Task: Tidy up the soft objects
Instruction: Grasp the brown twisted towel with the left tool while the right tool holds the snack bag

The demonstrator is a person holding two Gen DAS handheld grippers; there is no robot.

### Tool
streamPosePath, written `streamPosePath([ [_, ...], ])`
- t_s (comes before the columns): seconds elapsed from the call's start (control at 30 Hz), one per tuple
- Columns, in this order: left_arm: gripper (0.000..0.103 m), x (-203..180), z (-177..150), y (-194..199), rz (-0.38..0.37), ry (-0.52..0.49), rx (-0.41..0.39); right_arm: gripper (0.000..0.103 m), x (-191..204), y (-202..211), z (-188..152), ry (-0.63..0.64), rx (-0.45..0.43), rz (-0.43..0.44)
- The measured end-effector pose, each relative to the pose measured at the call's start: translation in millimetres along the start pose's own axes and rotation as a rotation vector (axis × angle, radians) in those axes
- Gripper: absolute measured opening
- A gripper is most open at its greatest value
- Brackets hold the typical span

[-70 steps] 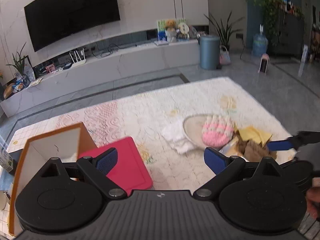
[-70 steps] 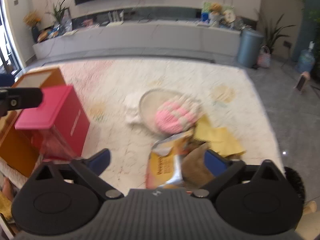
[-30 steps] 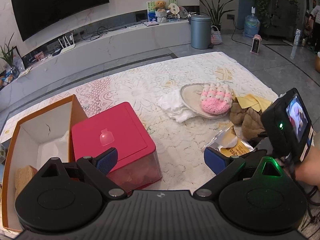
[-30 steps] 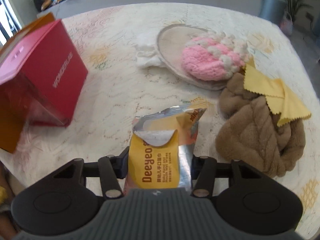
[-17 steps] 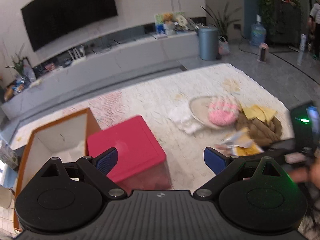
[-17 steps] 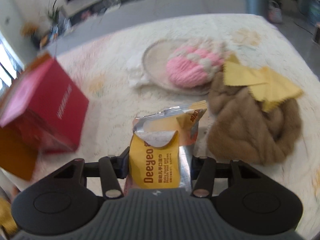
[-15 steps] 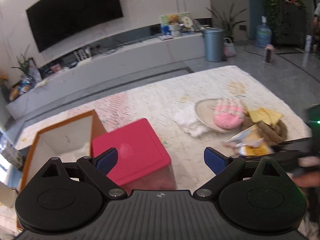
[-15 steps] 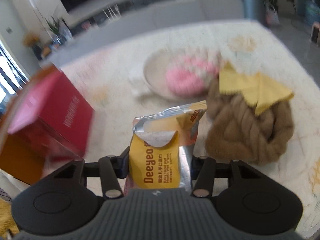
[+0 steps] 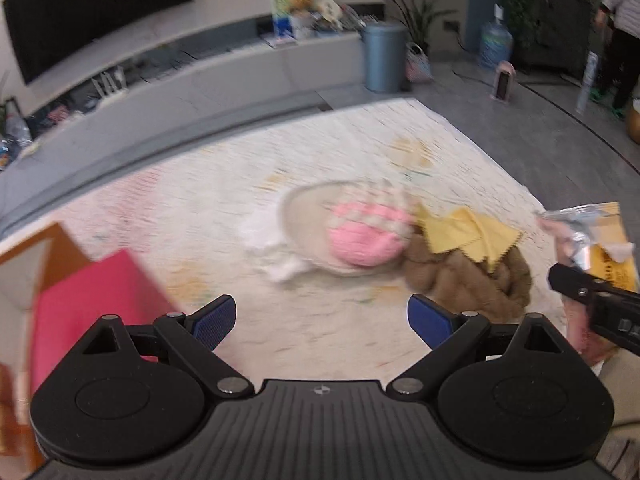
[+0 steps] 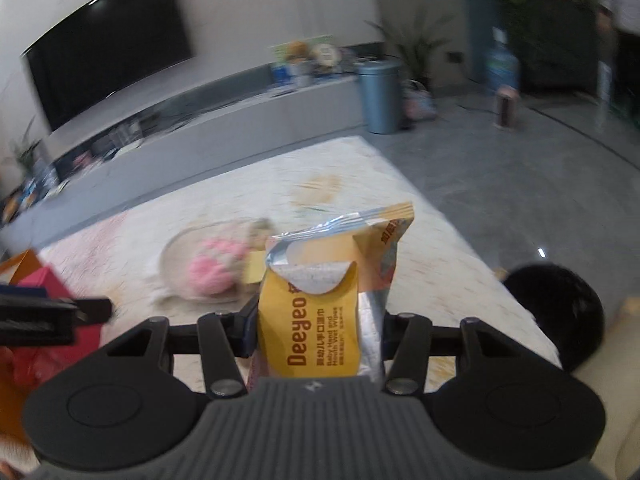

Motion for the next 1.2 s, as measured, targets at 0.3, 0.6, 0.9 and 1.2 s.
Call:
streamPosePath([
  [0.3,0.103,-79.2,-7.1,-55.4,-0.13,-0.075,0.038,0.051,-41.8,-1.0,-0.1,-0.21,-0.05,-0.016],
  [0.6,0.103,-114.2,-3.7,-92.6,-0.153,-0.035,0.111,0.052,-61.7,-0.8,-2.4,-0.348,-0.071,0.048],
  [0.9,0.058,-108.2,-11.0,-90.0,-0.333,-0.029,0.161,0.052,-58.3,-4.6,-7.1,-0.353,-0.044,0.071],
  [1.2,0.053,-61.0,-21.2,-44.3,-0.311,-0.092,0.157,0.052,-56.7,-8.5,-7.4,-0.335,-0.033,0.068],
])
Point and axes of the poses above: each gripper's, at about its wrist camera, not at the fingertips, and y roughly against the way its jaws point, x to its left, z to its top, the point moved 7 cm from there along -y, roughly the way its jaws point, and after that the axes turned 6 degrees about -x, right-handed, at the moved point
